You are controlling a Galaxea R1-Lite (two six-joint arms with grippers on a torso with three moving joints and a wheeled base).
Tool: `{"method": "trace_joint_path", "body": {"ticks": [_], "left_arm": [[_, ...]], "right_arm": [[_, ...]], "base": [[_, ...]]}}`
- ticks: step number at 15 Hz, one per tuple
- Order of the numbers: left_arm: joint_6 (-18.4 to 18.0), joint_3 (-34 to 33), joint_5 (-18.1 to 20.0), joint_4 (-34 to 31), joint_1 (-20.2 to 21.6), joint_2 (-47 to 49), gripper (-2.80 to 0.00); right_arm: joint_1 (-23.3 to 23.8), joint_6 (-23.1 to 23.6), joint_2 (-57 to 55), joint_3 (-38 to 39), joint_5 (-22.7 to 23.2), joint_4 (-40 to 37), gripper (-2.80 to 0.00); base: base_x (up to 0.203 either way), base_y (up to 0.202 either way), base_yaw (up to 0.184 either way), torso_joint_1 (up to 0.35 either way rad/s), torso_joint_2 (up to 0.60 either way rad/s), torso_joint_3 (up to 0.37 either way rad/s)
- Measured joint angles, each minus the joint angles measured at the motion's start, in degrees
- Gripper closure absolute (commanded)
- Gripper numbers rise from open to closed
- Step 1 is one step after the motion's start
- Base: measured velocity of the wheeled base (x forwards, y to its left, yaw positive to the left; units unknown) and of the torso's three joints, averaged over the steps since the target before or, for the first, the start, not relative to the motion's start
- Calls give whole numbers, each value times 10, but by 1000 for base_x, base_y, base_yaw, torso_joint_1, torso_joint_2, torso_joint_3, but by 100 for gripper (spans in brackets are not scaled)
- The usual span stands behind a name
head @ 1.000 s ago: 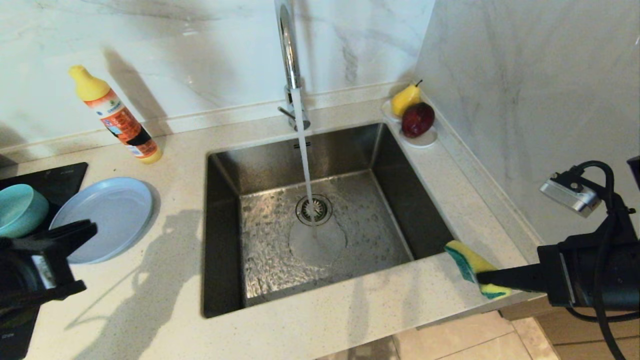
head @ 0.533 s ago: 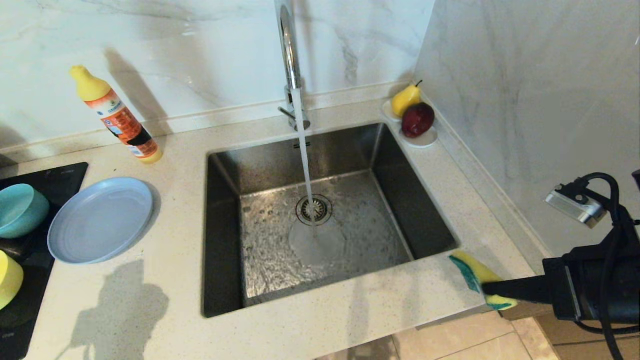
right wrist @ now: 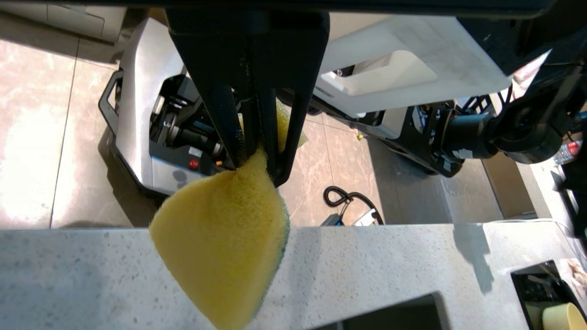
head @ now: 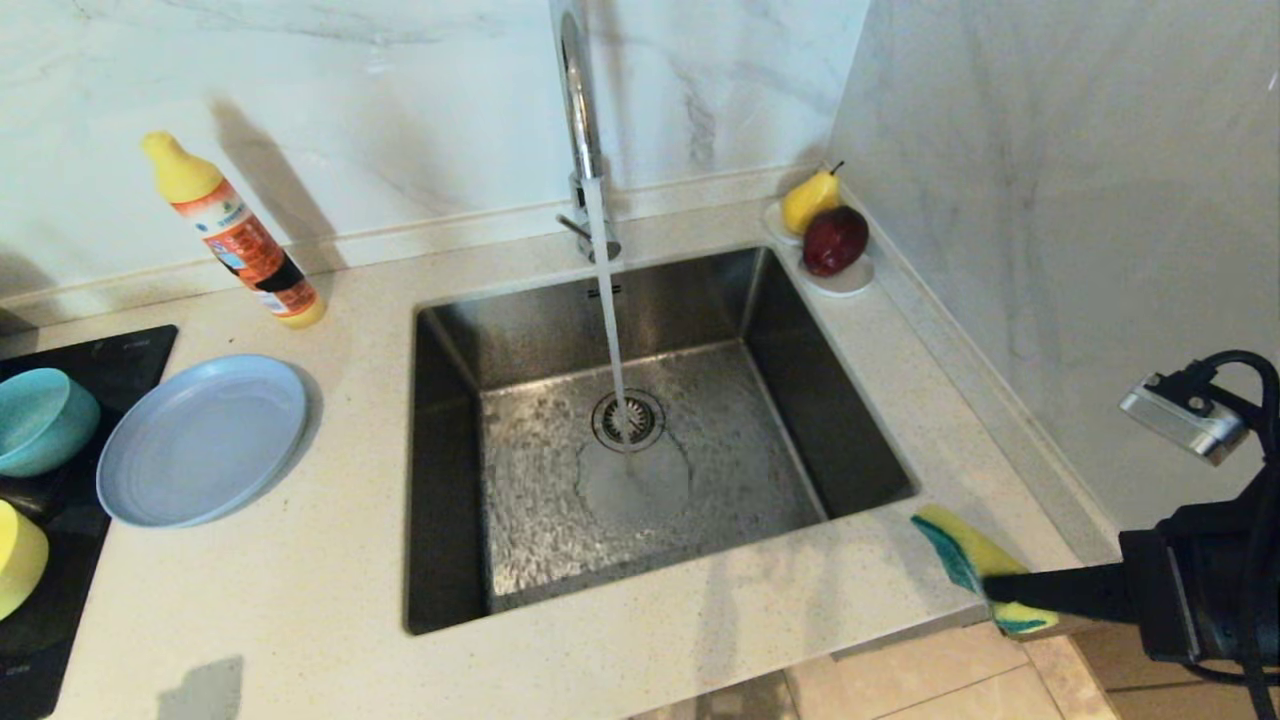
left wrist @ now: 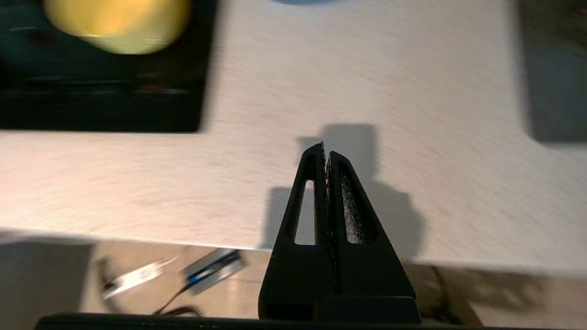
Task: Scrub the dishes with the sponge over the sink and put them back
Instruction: Put down the sponge
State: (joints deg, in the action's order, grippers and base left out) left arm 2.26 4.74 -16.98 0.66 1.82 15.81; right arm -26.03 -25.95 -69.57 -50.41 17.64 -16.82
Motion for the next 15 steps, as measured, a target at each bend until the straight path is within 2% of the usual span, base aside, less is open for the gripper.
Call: {"method": "trace_joint_path", "body": {"ticks": [1,3,7,11,13,15], "left_arm": [[-3,-12,35,1,-3,-16,0],[-13,-26,82,-1,-9,-50,0],[-52,-42,174,-15,-16,-135,0],[-53,-45,183,-15,-17,-155,0],[-53,-45,183,-15,-17,-158,0],[-53,-46,183,-15,-17,-159,0]], "right_arm": [[0,5,1,0,-3,-4,0],[1,29,-1,2,-19,-4,0],[1,90,-4,14,-82,-3,0],[11,194,-4,48,-159,8,0],[17,241,-2,73,-165,22,0],[26,254,1,86,-165,41,0]], "base": [[0,0,0,0,0,0],[0,0,0,0,0,0],[0,0,0,0,0,0],[0,0,0,0,0,0],[0,0,0,0,0,0],[0,0,0,0,0,0]]}}
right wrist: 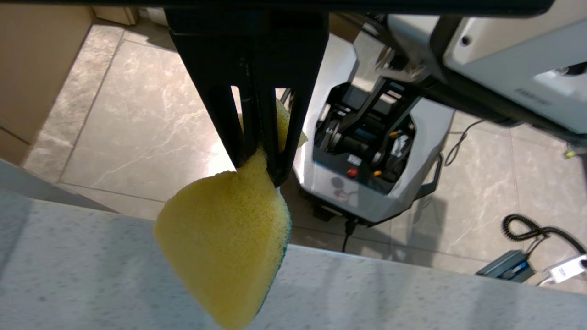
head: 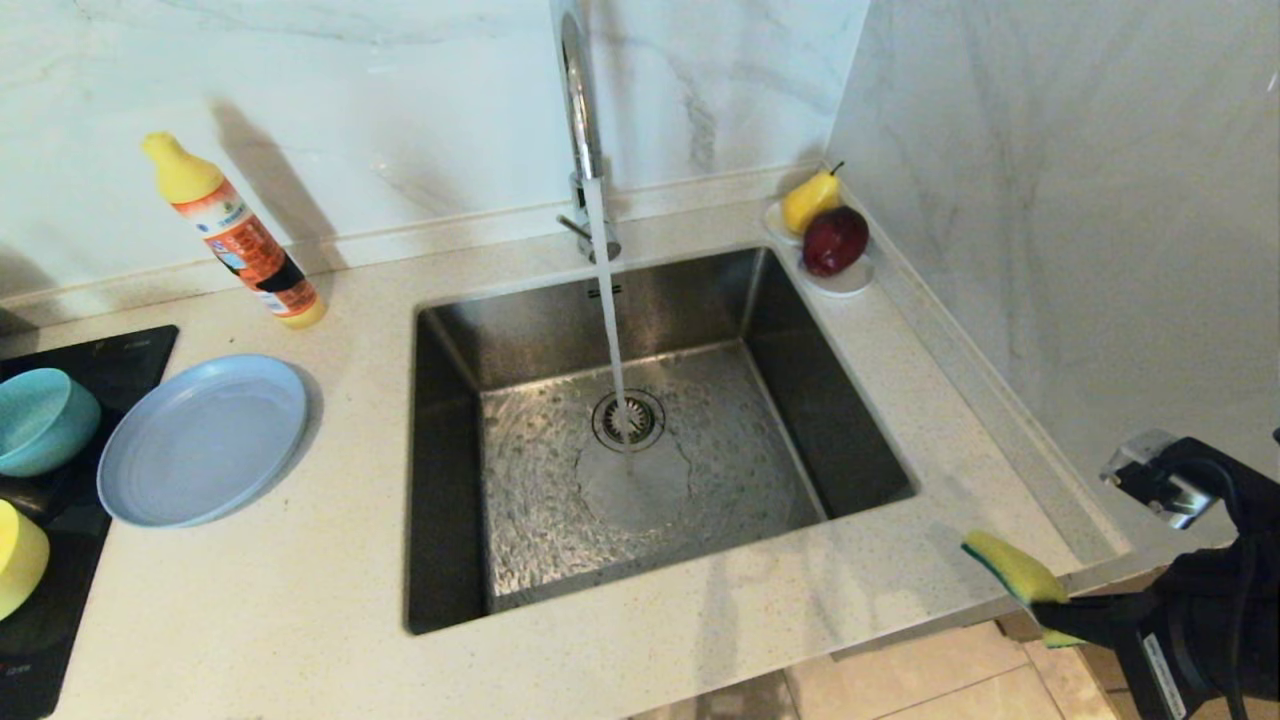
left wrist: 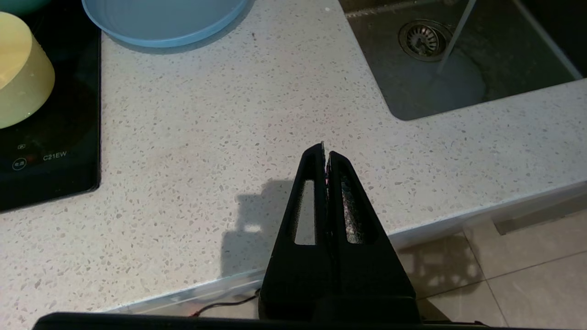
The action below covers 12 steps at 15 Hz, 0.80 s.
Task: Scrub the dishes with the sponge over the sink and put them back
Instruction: Put down the sponge
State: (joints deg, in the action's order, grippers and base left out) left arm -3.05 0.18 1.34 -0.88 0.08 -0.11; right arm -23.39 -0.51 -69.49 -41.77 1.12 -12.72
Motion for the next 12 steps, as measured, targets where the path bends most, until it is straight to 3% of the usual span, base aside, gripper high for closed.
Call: {"method": "trace_joint_path", "body": {"ticks": [5,8,12], "left_arm": [[0,0,0,0,1,0,0],[0,0,0,0,0,0,0],[0,0,0,0,0,0,0]], "right_arm": [[32,75,-1,58,1,62,0],[55,96,-5,113,-1,156,0],[90,120,-10,128,0,174,0]], "base": [[0,0,0,0,0,0],[0,0,0,0,0,0],[0,0,0,0,0,0]]}}
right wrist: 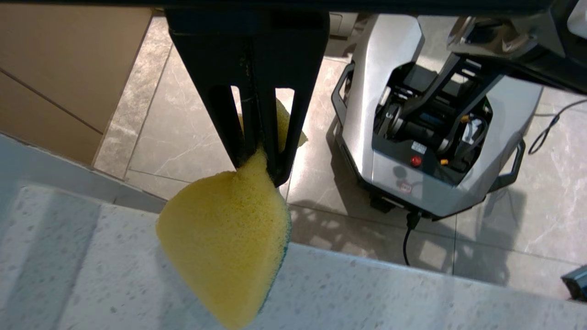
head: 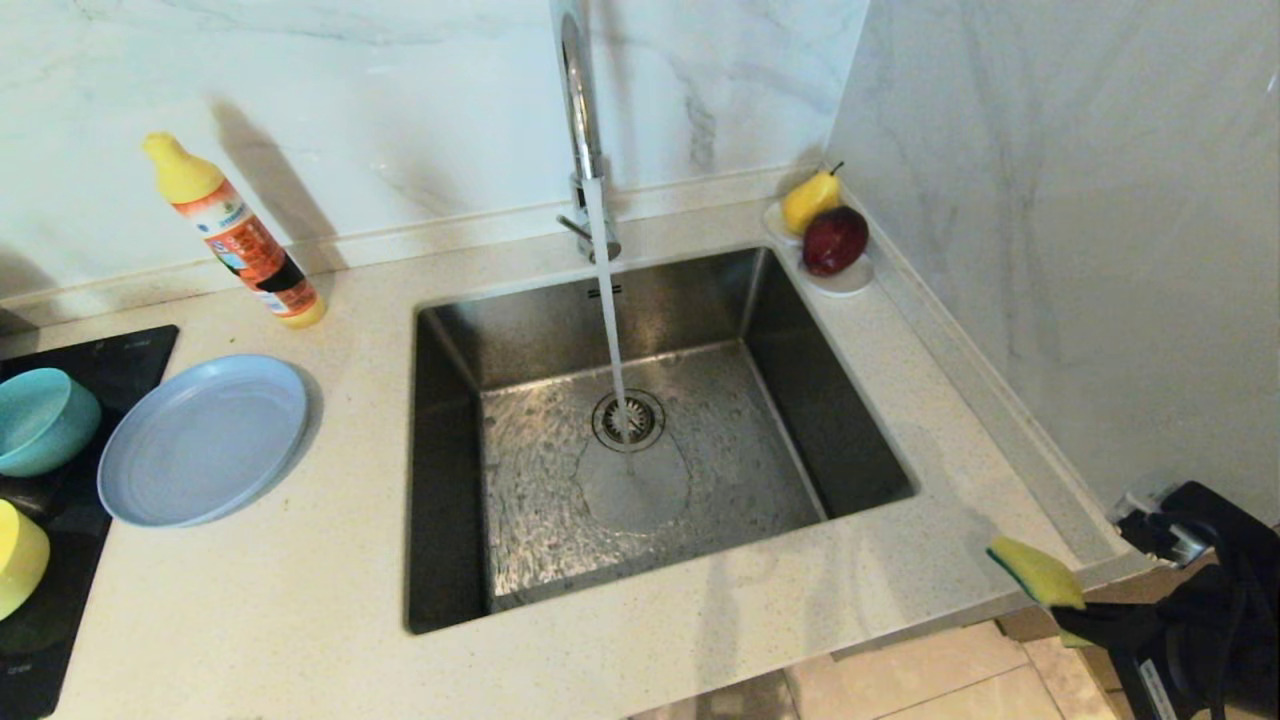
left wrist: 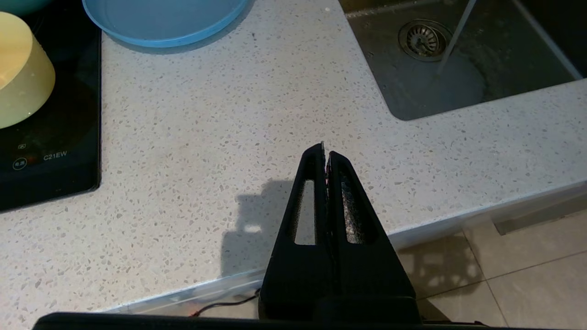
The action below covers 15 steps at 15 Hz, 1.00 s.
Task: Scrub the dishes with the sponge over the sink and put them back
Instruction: Put down the sponge
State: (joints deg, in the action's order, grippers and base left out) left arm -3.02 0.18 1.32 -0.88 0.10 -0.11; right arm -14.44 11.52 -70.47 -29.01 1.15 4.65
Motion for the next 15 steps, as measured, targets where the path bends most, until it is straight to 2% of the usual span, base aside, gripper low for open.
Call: {"method": "trace_joint_path", "body": {"ticks": [4,7,11,15], "left_arm": [[0,0,0,0,0,0,0],[0,0,0,0,0,0,0],[0,0,0,0,0,0,0],[0,0,0,0,0,0,0]], "right_arm": [[0,2,-19,-3,-1,60,0],[-2,20,-46,3,-11,103,0],[-3,72,-128,25,-51,231,0],[-4,99,-207,30,-83,345,0]], "base": [[0,0,0,0,0,0],[0,0,0,0,0,0],[0,0,0,0,0,0],[0,0,0,0,0,0]]}}
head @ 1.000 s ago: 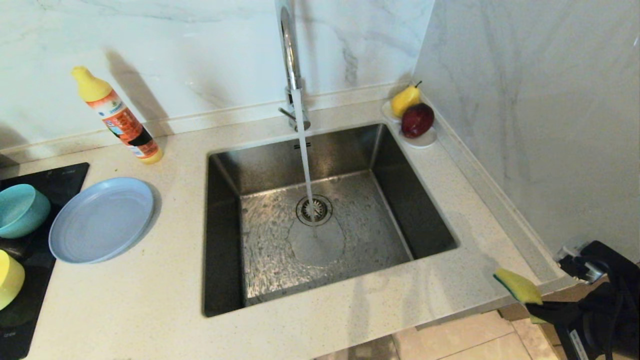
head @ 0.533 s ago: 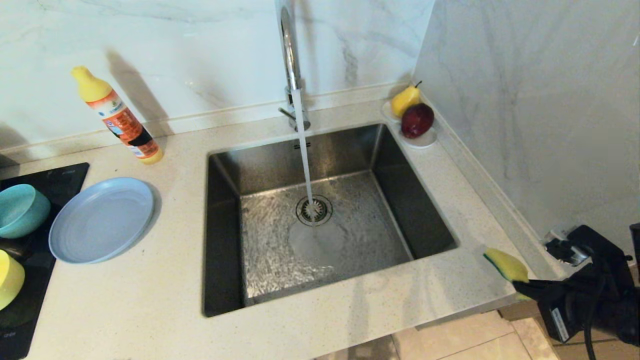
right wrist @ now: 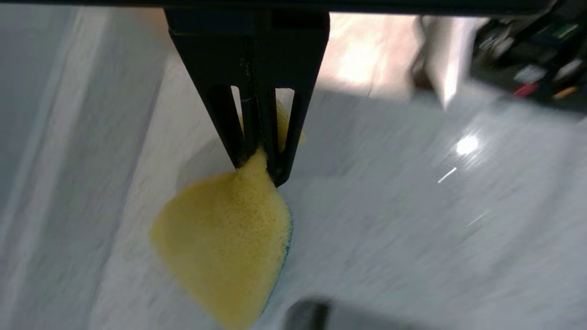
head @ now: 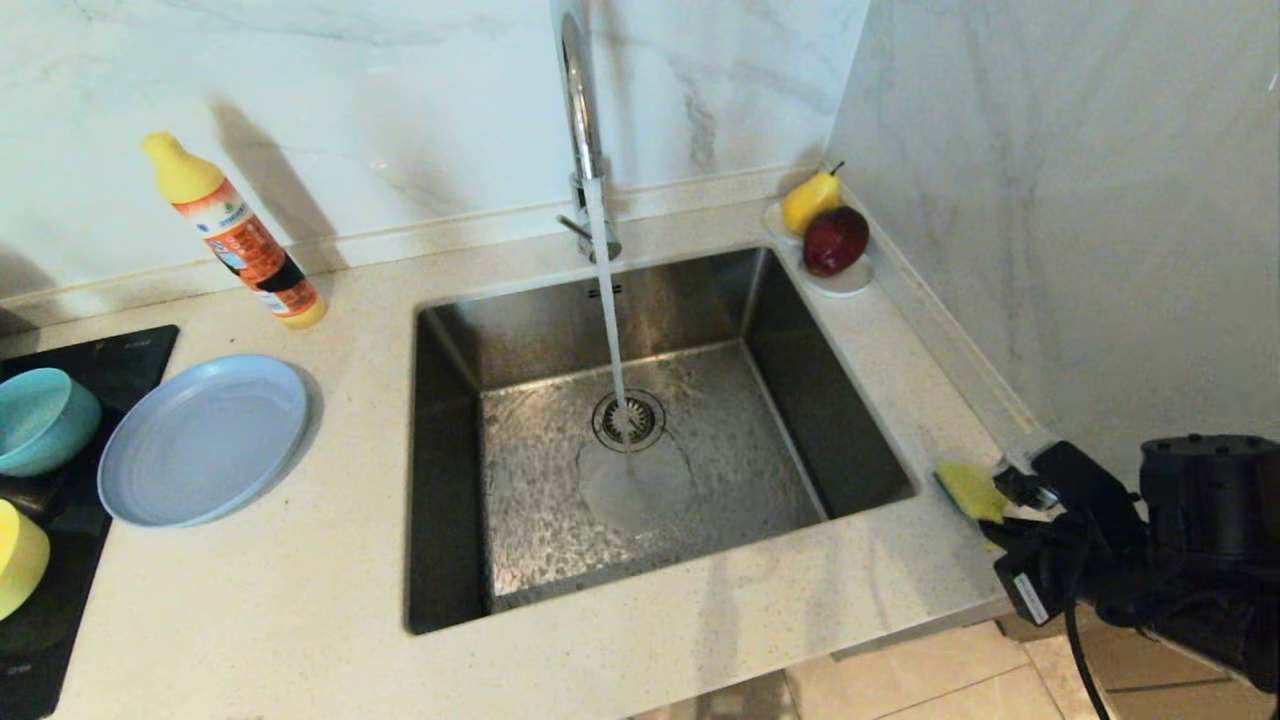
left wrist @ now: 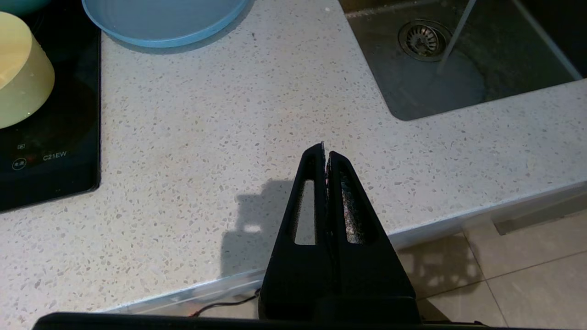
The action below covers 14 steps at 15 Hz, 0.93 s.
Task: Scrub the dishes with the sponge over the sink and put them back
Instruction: Put down the sponge
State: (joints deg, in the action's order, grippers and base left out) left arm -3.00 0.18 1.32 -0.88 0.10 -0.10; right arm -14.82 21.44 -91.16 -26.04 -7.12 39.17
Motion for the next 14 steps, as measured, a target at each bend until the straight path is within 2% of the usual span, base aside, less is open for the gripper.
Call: {"method": "trace_joint_path", "body": {"ticks": [7,13,14], "left_arm": [[0,0,0,0,0,0,0],[0,0,0,0,0,0,0],[0,0,0,0,0,0,0]], "right_arm": [[-8,35,-70,-68,-35,27,0],[-8,52,-77,-78,-45,33,0],[-10,51,-78,-79,-49,34,-280]], "base": [[0,0,0,0,0,0],[0,0,0,0,0,0],[0,0,0,0,0,0]]}}
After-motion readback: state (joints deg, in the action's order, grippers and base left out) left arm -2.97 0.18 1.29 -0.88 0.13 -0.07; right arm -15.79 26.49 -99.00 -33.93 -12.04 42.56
